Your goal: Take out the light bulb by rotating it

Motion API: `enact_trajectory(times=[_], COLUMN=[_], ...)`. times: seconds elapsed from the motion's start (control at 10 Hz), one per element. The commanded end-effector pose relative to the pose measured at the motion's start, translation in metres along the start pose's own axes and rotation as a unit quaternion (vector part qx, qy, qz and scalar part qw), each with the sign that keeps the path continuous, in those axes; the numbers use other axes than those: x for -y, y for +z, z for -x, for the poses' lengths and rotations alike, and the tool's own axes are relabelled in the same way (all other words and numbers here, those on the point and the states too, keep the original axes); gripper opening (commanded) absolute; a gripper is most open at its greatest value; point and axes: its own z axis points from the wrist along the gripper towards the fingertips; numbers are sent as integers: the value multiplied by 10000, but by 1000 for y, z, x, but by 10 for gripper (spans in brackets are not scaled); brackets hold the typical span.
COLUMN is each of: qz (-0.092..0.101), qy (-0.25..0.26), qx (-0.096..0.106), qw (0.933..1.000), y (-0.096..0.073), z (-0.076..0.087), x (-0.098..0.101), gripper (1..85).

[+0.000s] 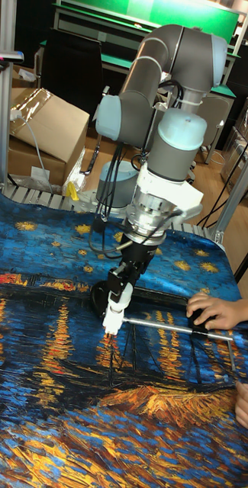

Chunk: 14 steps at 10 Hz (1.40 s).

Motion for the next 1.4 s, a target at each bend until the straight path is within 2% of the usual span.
enact_trajectory(times=[0.0,0.8,1.1,1.3], qz=[-70,-33,-271,-345], qy=[-331,-693,-1342,-1649], qx=[167,365,460,485], qw=[9993,9969,9895,9845], y=[-1,0,1,2], z=[11,17,23,26], x=[0,3,16,19], gripper=[117,130,127,150])
